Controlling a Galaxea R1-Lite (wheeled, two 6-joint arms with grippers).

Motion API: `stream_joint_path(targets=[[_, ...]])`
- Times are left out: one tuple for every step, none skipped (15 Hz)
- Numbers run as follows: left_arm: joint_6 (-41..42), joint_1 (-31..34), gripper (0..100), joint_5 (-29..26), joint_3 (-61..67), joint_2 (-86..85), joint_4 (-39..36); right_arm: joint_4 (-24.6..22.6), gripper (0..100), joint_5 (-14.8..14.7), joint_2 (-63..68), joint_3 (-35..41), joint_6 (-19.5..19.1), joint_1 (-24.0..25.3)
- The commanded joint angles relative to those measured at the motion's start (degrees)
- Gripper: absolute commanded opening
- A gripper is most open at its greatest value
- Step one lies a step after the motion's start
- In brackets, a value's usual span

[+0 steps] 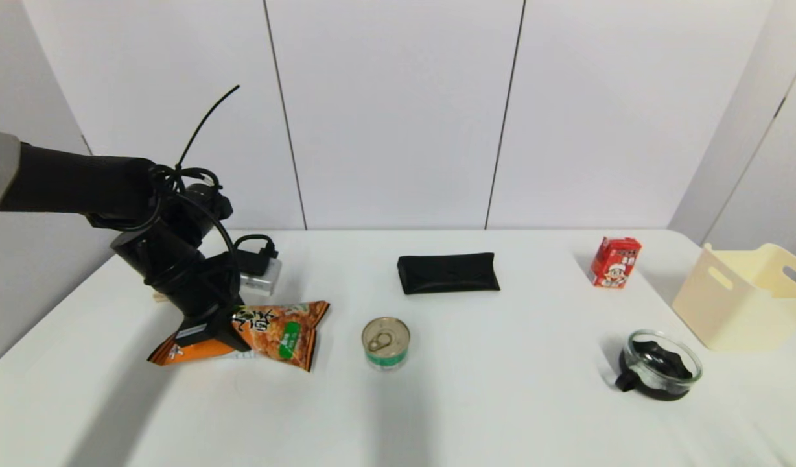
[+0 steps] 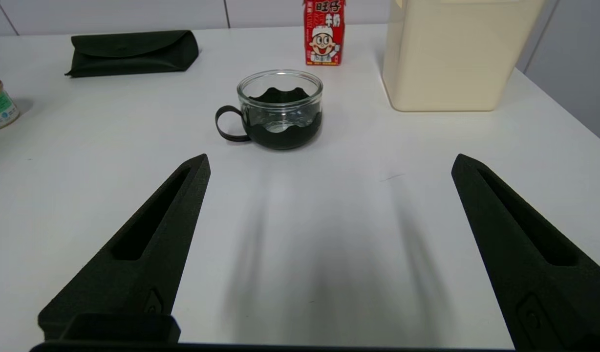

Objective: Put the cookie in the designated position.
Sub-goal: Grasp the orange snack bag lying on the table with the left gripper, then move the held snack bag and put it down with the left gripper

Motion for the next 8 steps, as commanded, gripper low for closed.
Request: stream_joint_path(targets=[[-3.95,0.27,0,-4.85,-0.41,-4.23,0.01,-0.01,100,0.01,-0.01,0.09,0.00,0.01],[-6.41,0.27,0,-5.64,-2.00,-5.10,-0.43,-0.01,100,0.01,-0.01,0.09,0.00,0.01],[-9.40,0.18,0,-5.82,-5.42,-5.19,-1.05,-0.01,100,0.01,-0.01,0.09,0.00,0.01],[-12.38,0.01,0,-5.91,-9.55,-4.58,-1.75,-0.01,100,0.01,-0.01,0.09,0.00,0.01],[-15.02,-0.43,0,-5.91,-14.83,-2.91,-2.54,-0.01,100,0.01,-0.01,0.09,0.00,0.01],[-17.75,-1.22,0,-5.99,-20.89,-0.45,-2.98,-0.01,100,0.01,-0.01,0.09,0.00,0.01],[-20.47,-2.28,0,-5.99,-26.17,2.28,-3.68,-0.01,100,0.01,-0.01,0.09,0.00,0.01],[-26.01,-3.95,0,-6.79,-26.17,3.68,-10.28,-0.01,100,0.01,-0.01,0.09,0.00,0.01]])
